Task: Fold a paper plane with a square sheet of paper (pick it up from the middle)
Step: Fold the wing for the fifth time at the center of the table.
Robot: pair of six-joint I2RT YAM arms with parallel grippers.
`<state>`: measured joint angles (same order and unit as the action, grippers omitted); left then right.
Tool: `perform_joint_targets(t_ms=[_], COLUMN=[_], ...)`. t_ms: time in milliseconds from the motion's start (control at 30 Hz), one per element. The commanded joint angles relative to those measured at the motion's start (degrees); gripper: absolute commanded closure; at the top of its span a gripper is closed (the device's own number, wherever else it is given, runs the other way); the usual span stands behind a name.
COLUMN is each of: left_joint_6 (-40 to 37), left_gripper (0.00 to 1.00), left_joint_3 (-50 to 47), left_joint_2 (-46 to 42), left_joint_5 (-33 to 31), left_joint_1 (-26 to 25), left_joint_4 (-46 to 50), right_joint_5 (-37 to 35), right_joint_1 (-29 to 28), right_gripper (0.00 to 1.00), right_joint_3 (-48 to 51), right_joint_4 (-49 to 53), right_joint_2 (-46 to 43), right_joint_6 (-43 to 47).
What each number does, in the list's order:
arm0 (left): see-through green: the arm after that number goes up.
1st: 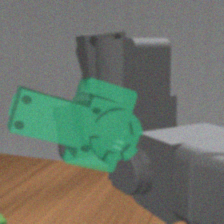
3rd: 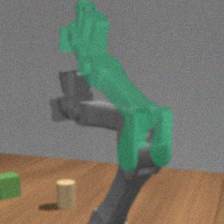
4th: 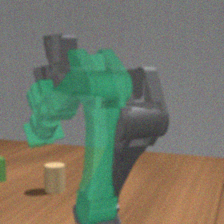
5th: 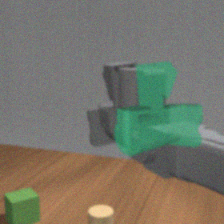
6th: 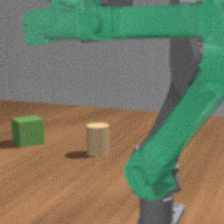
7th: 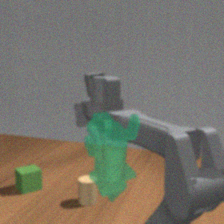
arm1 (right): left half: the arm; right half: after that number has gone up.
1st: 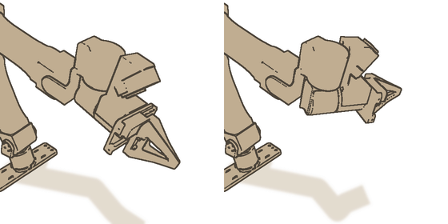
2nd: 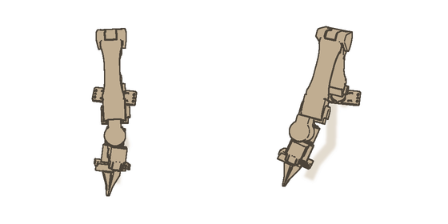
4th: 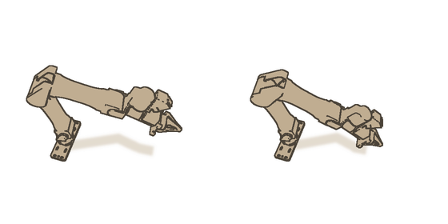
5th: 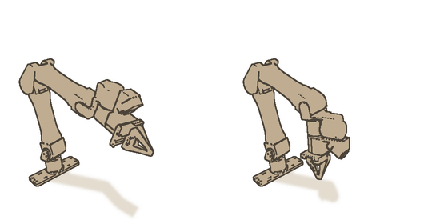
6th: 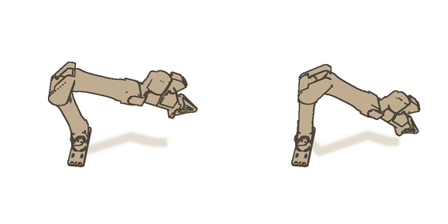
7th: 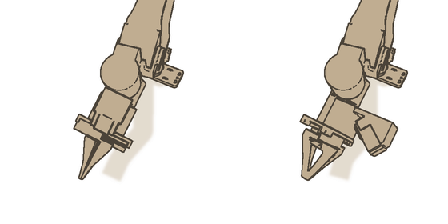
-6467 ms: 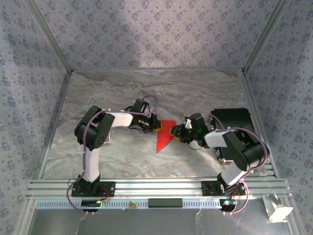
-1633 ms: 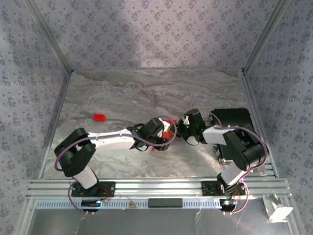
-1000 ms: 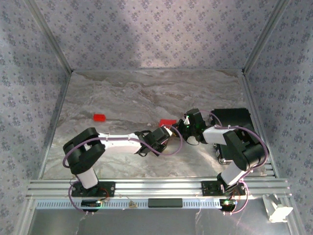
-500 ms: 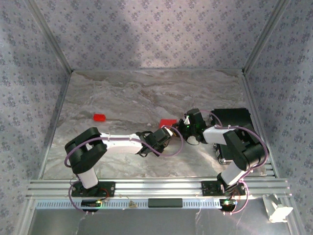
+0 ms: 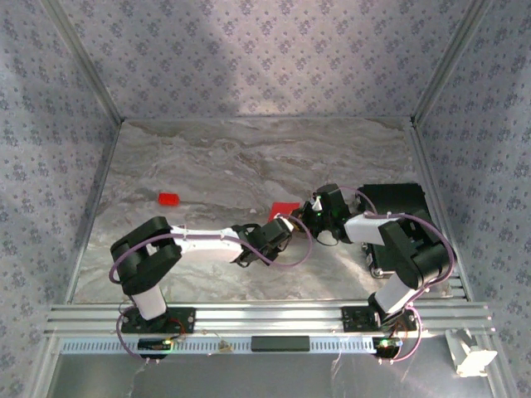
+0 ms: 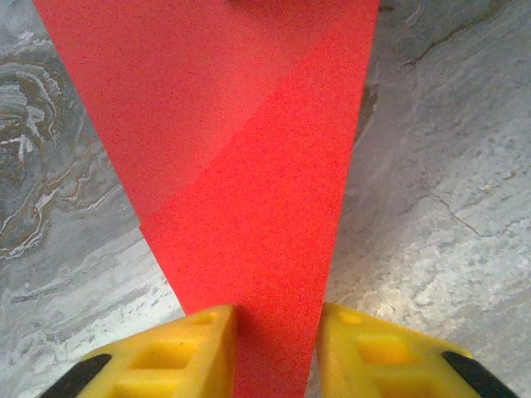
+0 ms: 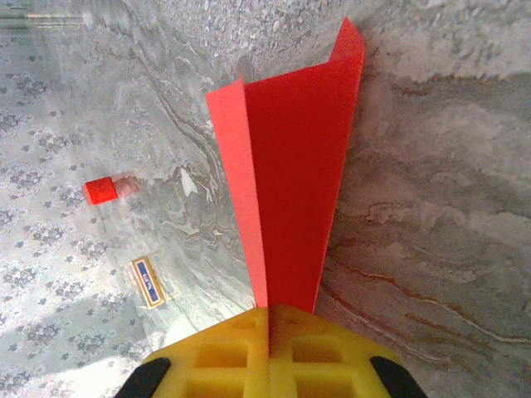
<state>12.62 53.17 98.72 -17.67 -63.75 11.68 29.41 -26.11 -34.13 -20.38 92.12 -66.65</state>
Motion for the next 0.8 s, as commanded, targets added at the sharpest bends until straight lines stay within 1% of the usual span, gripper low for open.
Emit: perform_joint_targets(t_ms=[0,333,533,600,700,767], left_joint_6=[-0.6,-0.5,-0.4,-0.2,0.3,1.4], left_gripper=[0.75,0.85,0.93,0.96,1.0,1.0], left_joint_3=[1.9,1.8,1.7,1.7,1.7,1.6], left_joint_2=[0.4,0.3,0.2,0.2,0.2,0.0], left_joint_5=[-1.7,-2.1,-2.1,-2.0,-1.4,0.0], left_joint_1=[-0.4,-0.6,-0.6,-0.6,-0.5,-0.2], left_joint_4=[1.4,1.2,1.3,1.2,1.0,0.5], right_joint_5=[1.0,1.1,1.1,1.0,0.1,-1.3], right_joint_1=[0.4,0.6,0.6,0.5,0.7,1.1], right_gripper=[0.98,0.98,0.96,0.95,0.88,0.8], right_joint_3=[-0.6,-0.9,-0.6,-0.5,-0.3,-0.1], right_joint_4=[0.1,0.6,0.6,0.7,2.0,4.5], right_joint_2=[-1.1,-1.4,-1.7,-2.1,-3.2,-5.0], right_joint_6=[-0.6,-0.4,-0.4,-0.3,0.6,1.8])
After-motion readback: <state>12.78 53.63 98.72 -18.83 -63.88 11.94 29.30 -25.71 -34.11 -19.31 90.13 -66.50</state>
